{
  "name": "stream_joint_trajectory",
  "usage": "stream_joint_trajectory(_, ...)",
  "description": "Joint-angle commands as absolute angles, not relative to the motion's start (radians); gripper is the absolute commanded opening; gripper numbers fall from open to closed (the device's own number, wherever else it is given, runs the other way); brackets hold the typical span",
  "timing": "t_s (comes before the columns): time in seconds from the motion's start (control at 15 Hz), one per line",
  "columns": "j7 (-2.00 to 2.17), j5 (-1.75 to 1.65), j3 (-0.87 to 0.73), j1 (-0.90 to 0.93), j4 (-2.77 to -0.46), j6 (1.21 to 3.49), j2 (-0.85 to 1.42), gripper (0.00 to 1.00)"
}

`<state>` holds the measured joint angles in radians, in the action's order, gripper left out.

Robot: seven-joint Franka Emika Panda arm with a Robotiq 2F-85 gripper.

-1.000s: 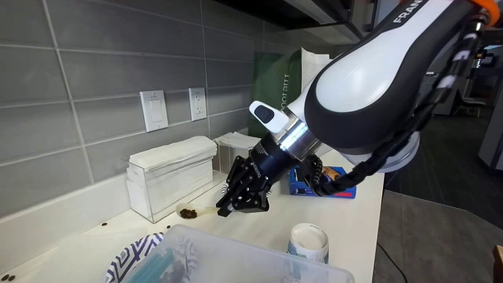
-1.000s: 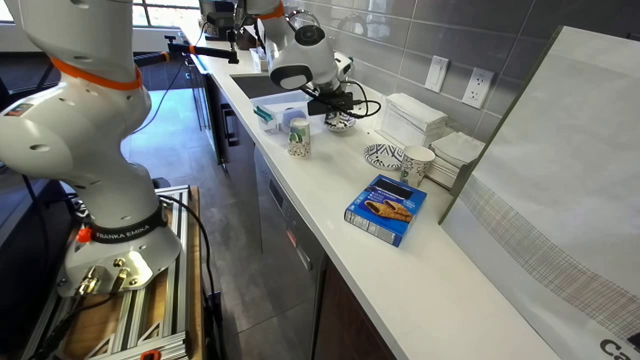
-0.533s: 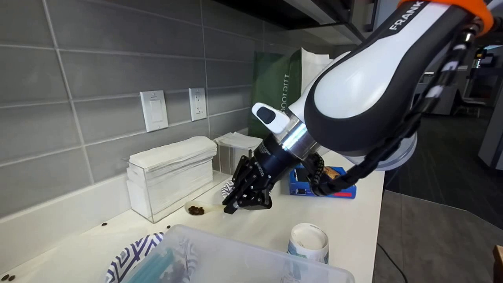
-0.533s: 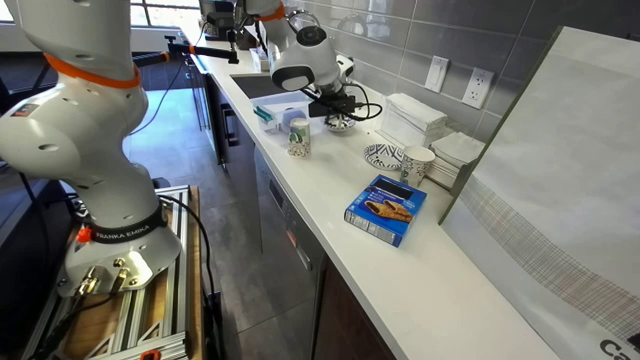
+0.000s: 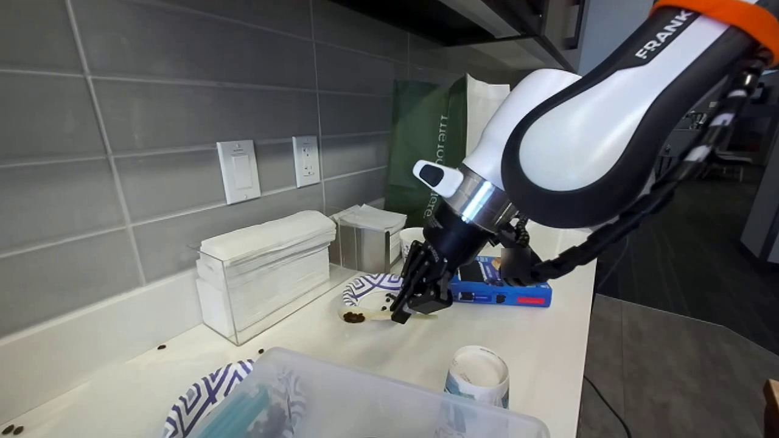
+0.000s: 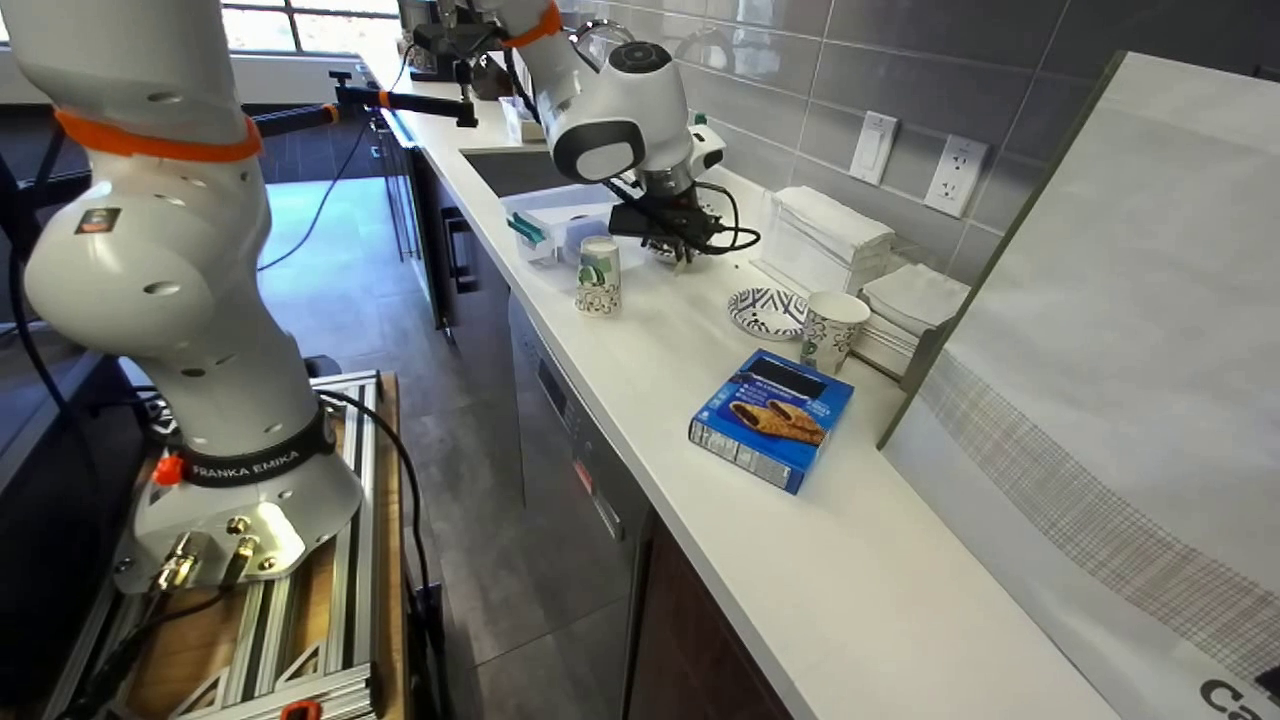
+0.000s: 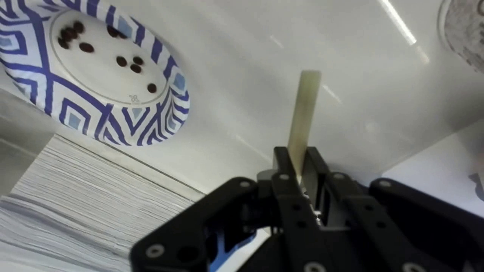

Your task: Use the white spoon to place some of the contents from the bowl on the left into the bowl on the right.

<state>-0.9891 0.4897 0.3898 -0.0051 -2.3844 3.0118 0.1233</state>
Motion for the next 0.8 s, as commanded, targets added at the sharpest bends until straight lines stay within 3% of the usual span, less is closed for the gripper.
stream_joint_trajectory(0.0, -0.762, 0.365, 0.324, 0.037, -2.409, 2.898, 0.043, 0.03)
stream_joint_trajectory(0.73, -0.453, 0.313, 0.267, -0.037, -2.414, 2.813, -0.046, 0.03)
